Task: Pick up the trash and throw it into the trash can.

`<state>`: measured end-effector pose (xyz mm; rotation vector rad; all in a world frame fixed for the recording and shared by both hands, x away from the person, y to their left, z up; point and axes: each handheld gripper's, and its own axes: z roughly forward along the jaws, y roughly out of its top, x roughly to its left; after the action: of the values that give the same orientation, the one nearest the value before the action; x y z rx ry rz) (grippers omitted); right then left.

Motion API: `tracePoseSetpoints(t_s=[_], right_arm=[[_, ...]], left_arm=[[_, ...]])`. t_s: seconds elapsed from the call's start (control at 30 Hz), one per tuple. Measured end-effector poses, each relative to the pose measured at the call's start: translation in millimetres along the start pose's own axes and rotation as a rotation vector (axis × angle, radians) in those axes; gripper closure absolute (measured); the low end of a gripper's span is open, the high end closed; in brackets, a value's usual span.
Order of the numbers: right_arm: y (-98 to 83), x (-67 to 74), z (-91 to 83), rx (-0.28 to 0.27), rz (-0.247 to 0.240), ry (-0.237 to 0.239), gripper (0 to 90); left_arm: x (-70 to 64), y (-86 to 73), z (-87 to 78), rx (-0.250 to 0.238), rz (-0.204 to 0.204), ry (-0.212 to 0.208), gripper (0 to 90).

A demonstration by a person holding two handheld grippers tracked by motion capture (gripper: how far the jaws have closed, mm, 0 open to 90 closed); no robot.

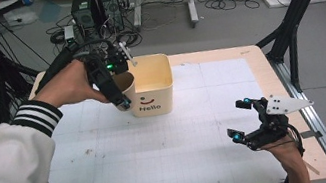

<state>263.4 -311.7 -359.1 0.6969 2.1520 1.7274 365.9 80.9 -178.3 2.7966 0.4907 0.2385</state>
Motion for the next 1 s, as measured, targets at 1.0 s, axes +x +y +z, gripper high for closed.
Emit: tracePoseSetpoints(t_s=[1.0], right_arm=[[0.5,-0.7,-0.2,0.001,-0.001,-0.001,0.2]], left_arm=[[19.1,21.9,-38.3,0.009,0.001,0.015,33.0]])
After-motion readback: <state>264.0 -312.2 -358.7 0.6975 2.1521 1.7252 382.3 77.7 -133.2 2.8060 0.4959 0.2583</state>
